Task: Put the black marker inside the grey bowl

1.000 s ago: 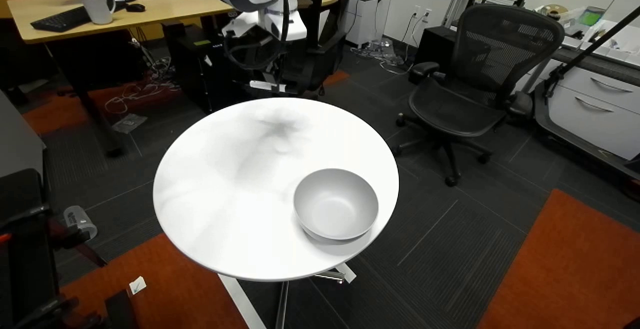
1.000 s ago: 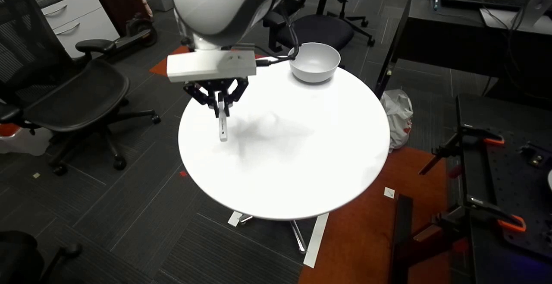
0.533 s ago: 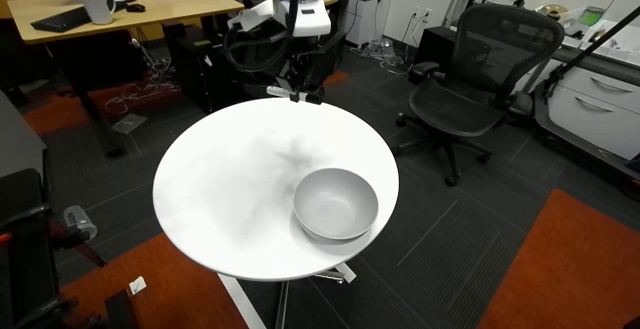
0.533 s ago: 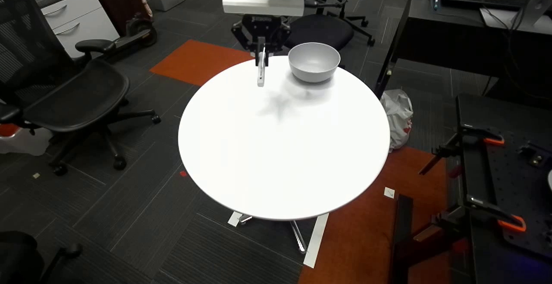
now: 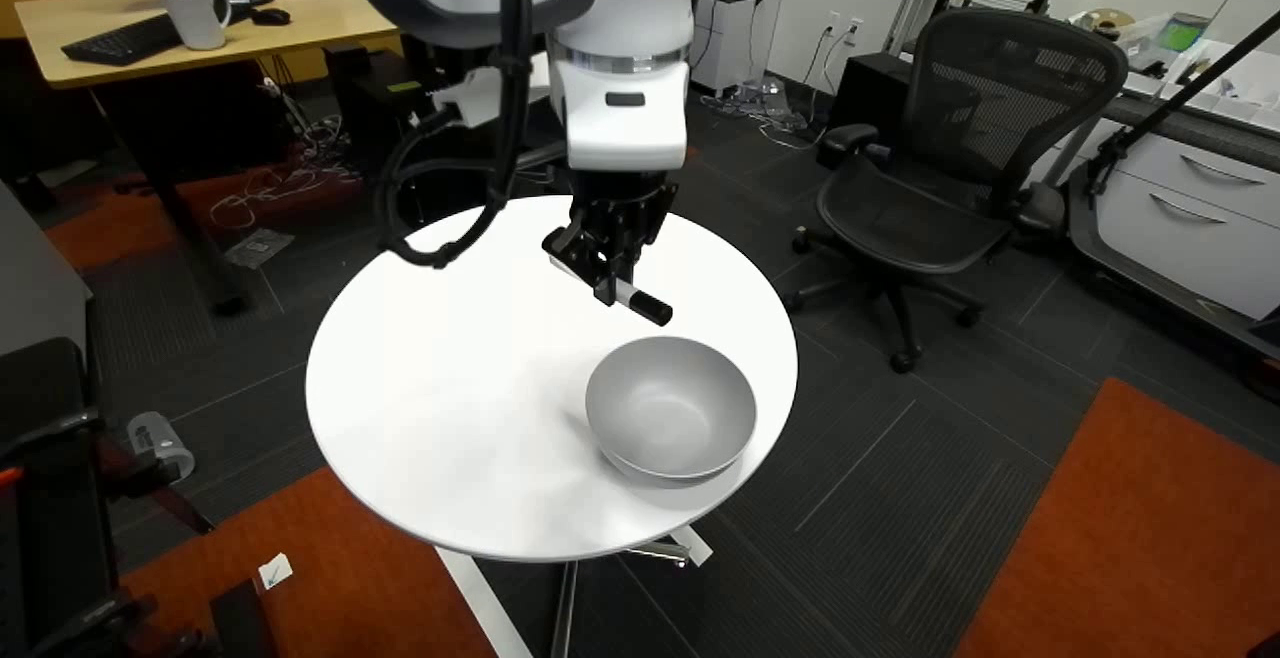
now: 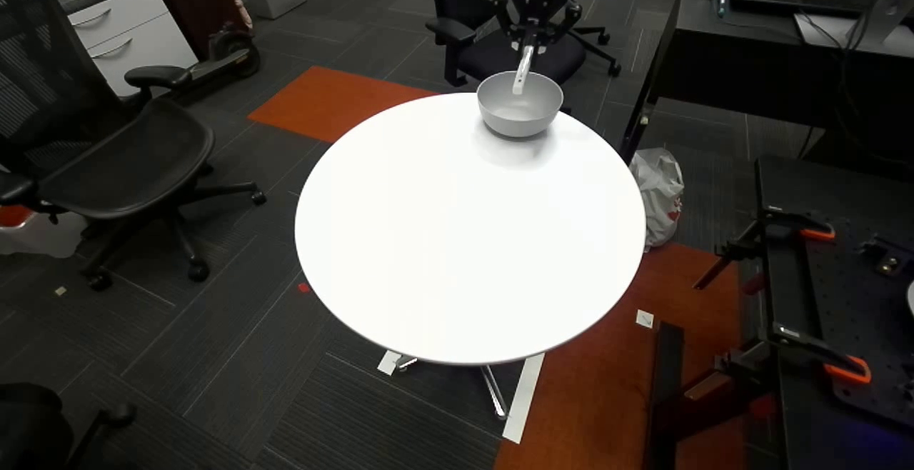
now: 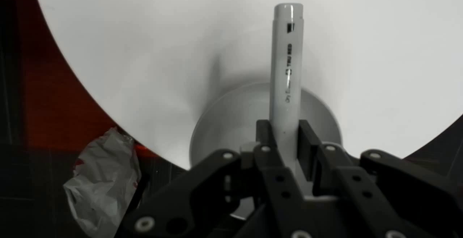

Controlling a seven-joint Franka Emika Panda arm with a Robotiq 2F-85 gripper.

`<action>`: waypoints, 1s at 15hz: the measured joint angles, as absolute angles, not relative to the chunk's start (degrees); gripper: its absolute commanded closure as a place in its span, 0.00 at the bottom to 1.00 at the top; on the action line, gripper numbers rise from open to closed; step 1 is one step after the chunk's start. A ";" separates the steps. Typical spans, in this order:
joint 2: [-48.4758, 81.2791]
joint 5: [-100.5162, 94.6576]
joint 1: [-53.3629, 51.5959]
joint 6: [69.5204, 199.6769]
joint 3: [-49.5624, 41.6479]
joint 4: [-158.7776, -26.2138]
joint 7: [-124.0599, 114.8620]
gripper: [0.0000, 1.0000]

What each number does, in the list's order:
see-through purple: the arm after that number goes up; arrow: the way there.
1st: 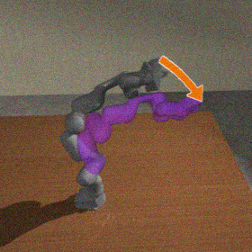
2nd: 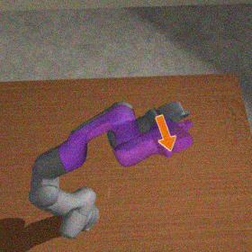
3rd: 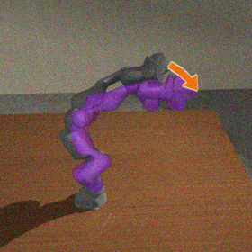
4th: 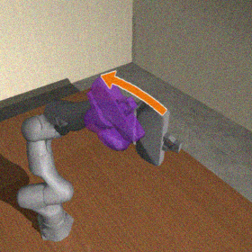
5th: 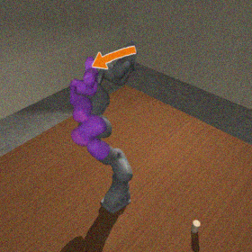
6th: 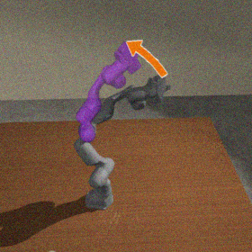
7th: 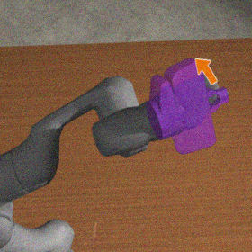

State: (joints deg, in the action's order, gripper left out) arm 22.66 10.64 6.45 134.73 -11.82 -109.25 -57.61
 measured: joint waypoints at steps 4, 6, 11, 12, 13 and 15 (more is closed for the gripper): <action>21.96 10.94 8.50 135.45 -12.44 -110.47 -57.61 0.95; 21.96 11.19 8.68 135.64 -12.45 -110.45 -57.61 0.95; 22.46 13.83 9.03 135.67 -12.45 -110.02 -57.64 0.95; 22.75 14.35 9.21 135.67 -12.45 -109.84 -57.64 0.95; 23.15 14.84 9.41 135.67 -12.45 -109.56 -57.67 0.95; 24.32 15.52 9.90 135.72 -12.49 -108.62 -57.76 0.95</action>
